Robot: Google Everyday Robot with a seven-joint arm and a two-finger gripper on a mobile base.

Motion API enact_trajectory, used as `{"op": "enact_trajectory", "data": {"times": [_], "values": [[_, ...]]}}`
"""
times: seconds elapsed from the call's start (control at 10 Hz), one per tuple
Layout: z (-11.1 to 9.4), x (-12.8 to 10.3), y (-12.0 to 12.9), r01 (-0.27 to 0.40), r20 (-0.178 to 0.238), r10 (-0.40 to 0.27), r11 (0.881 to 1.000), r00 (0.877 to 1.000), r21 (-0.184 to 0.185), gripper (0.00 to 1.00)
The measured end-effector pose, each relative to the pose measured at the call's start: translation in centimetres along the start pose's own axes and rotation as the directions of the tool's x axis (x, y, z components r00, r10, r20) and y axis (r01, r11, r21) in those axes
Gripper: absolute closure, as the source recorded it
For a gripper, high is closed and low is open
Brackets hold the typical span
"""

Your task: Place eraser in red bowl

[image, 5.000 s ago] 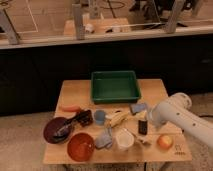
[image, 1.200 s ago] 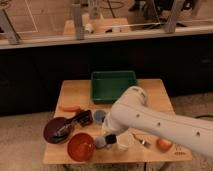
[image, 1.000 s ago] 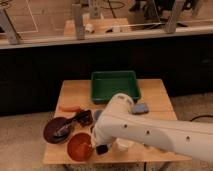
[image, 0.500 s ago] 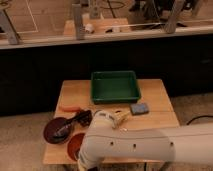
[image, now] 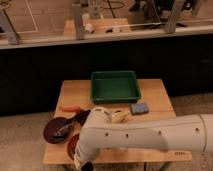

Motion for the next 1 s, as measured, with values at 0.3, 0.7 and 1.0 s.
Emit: {"op": "enact_trajectory", "data": {"times": [0.3,0.7,1.0], "values": [[1.5,2.1,1.3,-0.057,-0.004,0.057,0.998,0.998,-0.002,0.66],[1.7,4.1,1.9,-0.103,-0.018,0.103,0.995,0.995,-0.007,0.25],[1.9,4.9,2.4,-0.128,-0.023,0.128,0.992,0.991,-0.012,0.2]]}}
